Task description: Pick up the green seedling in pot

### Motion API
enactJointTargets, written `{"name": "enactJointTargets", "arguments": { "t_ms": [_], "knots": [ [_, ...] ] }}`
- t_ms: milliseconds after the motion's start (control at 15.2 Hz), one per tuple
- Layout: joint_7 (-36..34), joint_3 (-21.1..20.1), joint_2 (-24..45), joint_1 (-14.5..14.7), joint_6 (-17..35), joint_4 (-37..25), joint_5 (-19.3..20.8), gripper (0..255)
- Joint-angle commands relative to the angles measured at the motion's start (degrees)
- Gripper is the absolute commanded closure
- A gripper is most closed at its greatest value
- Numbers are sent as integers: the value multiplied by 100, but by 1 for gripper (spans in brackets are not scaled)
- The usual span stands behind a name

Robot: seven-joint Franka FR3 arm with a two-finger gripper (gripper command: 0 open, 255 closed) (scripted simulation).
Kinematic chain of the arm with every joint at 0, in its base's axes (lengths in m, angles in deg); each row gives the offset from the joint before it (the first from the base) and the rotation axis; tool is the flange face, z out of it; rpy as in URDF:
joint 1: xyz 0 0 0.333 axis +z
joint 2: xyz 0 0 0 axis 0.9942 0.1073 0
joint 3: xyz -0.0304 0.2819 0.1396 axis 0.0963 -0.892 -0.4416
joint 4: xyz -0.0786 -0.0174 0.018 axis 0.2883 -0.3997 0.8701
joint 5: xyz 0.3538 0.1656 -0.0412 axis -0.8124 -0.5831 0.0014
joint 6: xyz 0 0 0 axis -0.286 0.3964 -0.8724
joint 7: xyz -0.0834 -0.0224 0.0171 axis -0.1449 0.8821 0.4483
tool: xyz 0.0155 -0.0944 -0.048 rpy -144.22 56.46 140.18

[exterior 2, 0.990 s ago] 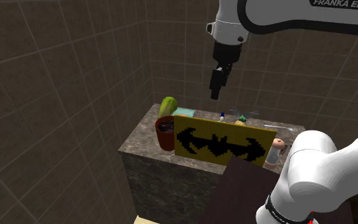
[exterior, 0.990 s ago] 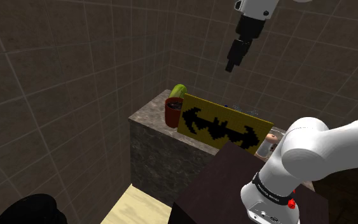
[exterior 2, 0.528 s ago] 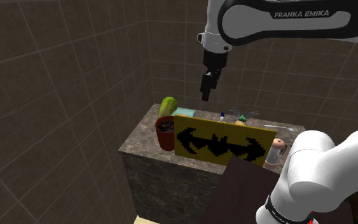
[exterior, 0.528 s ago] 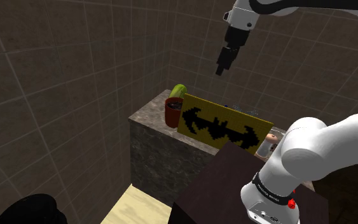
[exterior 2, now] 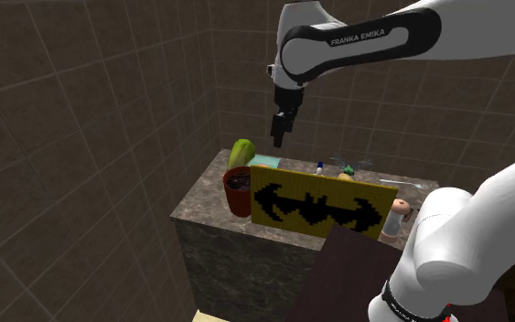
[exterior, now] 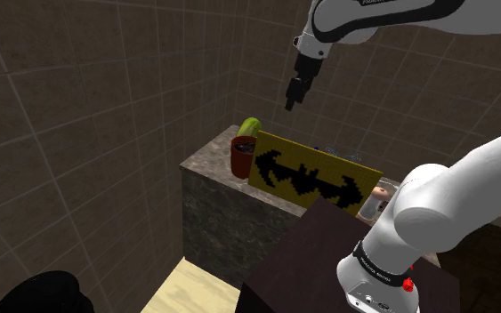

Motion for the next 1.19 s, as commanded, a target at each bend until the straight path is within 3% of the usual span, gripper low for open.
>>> {"name": "enactJointTargets", "arguments": {
  "t_ms": [0, 594, 1122],
  "knots": [
    [195, 148, 387, 17, 257, -132, -63, 0],
    [1247, 666, 2414, 34, 1058, -1231, -816, 0],
    [2151, 667, 4335, -330, 1198, -2777, -1748, 0]
  ]
}}
